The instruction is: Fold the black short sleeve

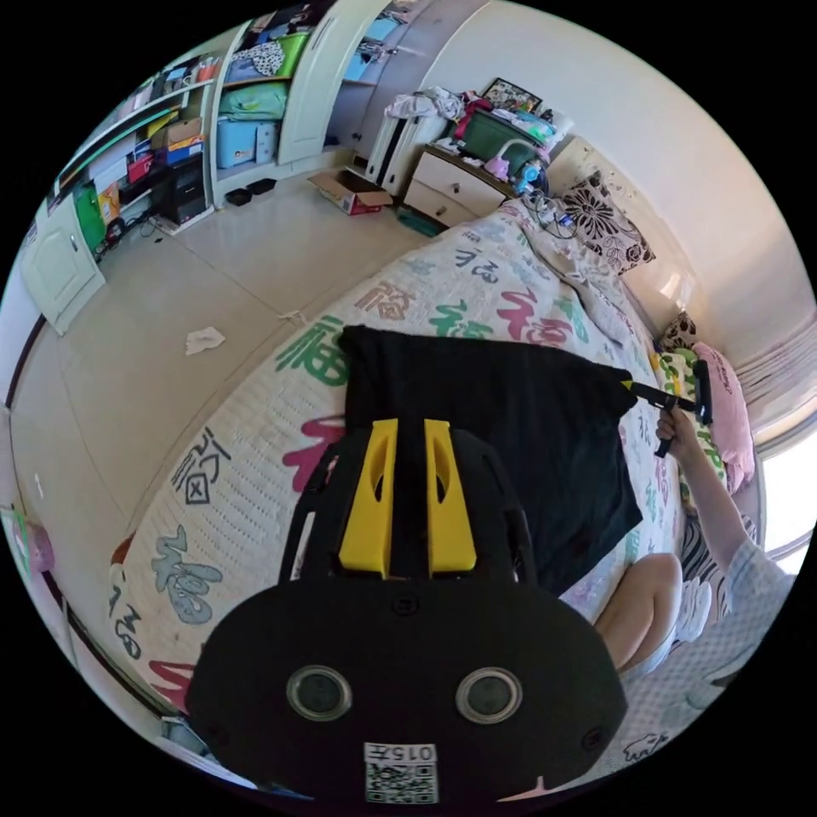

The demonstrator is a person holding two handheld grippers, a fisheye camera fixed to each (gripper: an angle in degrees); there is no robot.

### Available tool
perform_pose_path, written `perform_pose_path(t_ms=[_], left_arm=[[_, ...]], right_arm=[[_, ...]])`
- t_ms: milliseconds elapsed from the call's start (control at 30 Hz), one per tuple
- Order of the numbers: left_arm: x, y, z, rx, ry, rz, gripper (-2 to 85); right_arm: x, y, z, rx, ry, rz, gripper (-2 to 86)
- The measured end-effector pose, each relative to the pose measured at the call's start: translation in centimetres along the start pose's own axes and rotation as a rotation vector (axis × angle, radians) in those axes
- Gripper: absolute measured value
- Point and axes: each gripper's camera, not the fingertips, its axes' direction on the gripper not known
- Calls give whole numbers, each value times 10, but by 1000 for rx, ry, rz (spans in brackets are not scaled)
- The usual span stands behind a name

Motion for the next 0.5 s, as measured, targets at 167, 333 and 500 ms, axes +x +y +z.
perform_pose_path(t_ms=[167,333,500], left_arm=[[28,107,-3,-30,190,-61,98],[50,146,24,-55,270,-199,107],[47,144,41,-75,212,-348,80]], right_arm=[[-84,83,0,-74,-171,-497,84],[-156,118,54,-234,-102,-739,93],[-194,121,101,-274,82,-829,56]])
